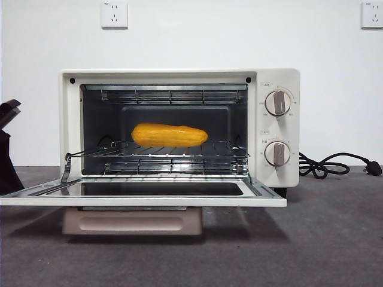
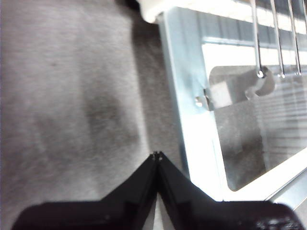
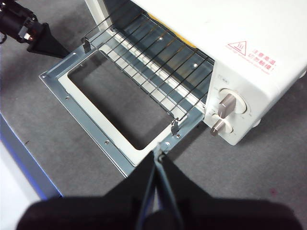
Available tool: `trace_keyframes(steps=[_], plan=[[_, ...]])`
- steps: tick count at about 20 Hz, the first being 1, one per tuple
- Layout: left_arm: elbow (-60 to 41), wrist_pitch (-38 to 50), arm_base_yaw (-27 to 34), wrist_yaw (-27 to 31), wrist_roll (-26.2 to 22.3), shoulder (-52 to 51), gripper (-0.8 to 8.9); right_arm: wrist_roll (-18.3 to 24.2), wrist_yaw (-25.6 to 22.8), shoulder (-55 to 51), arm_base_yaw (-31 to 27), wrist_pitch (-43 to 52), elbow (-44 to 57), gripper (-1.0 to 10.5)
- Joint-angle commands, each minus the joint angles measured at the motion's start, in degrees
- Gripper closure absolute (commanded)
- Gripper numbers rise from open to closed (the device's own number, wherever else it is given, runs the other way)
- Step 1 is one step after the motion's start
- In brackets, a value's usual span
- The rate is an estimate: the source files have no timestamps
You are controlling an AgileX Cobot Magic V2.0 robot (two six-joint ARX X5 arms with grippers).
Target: Take the corn from the table,put the corn in the oven
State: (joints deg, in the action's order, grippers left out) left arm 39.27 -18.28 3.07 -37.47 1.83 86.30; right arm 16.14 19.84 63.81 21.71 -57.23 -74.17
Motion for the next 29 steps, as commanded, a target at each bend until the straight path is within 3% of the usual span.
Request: trace_keyframes(steps=[1, 4, 10, 22, 29], plan=[[-0.61, 0.87, -1.11, -0.02, 0.11, 1.05, 8.21, 0.57, 0.28, 0.17, -0.04, 0.17, -0.13, 9.6], [-0.61, 1.18, -2.08, -0.61, 0.11, 1.14, 8.21, 0.55, 0.26, 0.17, -0.04, 0.17, -0.13, 9.6], [-0.42, 0.26, -2.21, -9.97, 3.13, 1.05, 8.21, 0.55, 0.11, 0.17, -0.04, 0.17, -0.13, 9.6], [9.11, -9.03, -2.21, -10.01, 3.1, -7.74, 8.21, 0.5, 0.09, 0.17, -0.04, 0.15, -0.13, 9.6], [17.97, -11.23, -2.23, -6.01, 4.57, -10.6, 8.21, 0.55, 0.07, 0.17, -0.04, 0.2, -0.13, 9.6]])
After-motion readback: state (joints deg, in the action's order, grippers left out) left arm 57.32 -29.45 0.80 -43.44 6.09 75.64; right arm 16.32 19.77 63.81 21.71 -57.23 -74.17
